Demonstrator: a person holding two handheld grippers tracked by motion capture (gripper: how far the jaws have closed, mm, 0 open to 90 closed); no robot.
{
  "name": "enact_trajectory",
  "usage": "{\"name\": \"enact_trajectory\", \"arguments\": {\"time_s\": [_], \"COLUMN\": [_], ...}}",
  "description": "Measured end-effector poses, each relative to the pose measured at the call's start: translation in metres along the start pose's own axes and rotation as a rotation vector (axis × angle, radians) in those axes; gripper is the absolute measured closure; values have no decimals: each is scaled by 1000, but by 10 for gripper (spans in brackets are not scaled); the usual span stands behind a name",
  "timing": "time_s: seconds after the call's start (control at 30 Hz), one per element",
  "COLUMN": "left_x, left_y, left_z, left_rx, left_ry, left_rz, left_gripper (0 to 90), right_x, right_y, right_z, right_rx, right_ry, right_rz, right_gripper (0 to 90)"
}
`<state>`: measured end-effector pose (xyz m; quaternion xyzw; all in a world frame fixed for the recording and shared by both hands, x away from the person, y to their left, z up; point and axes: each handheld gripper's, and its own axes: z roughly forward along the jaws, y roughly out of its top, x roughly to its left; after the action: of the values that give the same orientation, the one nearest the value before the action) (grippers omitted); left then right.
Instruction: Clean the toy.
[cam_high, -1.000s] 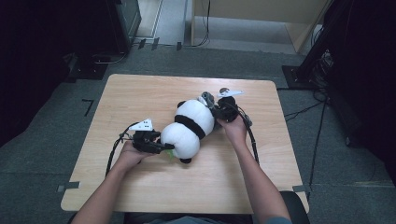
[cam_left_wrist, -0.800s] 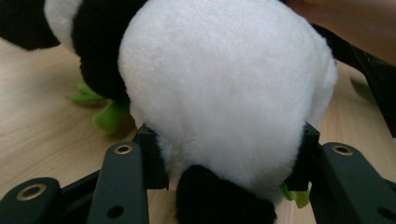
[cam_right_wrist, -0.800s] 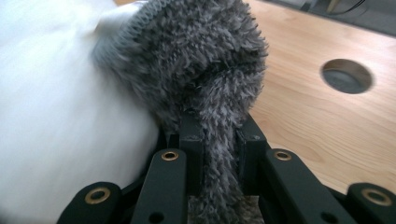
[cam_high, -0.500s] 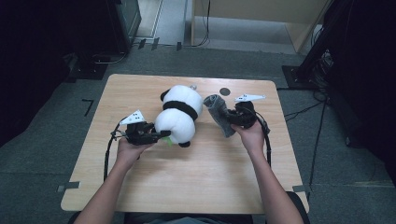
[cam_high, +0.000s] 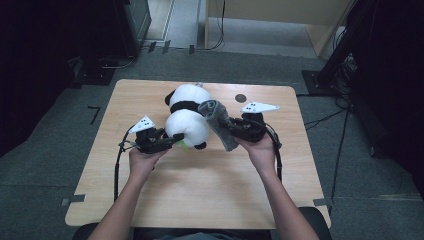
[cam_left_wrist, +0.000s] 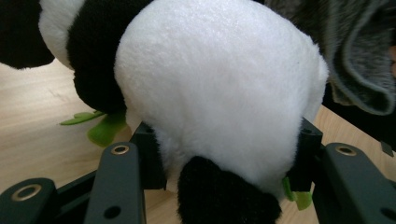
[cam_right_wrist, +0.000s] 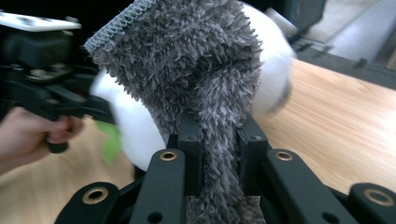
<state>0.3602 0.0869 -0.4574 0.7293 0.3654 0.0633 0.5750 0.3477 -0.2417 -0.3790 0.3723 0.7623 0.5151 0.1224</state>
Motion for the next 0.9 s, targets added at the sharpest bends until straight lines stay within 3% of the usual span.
{"name": "enact_trajectory", "arguments": {"time_s": [0.17,0.33,0.47,0.57,0.67,0.77,0.9], "left_x": [-9,-16,-19,-18,-16,-15,-16], "left_y": [0,-3,-3,-3,-2,-1,1], "left_z": [6,11,12,11,11,9,6], "left_rx": [7,0,3,8,12,2,-17], "left_ry": [2,1,4,26,33,30,29], "left_rz": [1,-40,-49,-50,-96,-116,-123], "left_gripper": [459,459,459,459,458,459,459], "right_x": [22,36,46,54,61,67,74], "right_y": [-1,-3,-10,-15,-24,-33,-43], "right_z": [9,17,27,34,41,50,58], "right_rx": [16,29,59,65,83,119,142], "right_ry": [12,23,39,24,25,27,33], "right_rz": [-59,-90,-112,-148,-197,-244,-269], "right_gripper": [757,758,757,758,754,758,763]}}
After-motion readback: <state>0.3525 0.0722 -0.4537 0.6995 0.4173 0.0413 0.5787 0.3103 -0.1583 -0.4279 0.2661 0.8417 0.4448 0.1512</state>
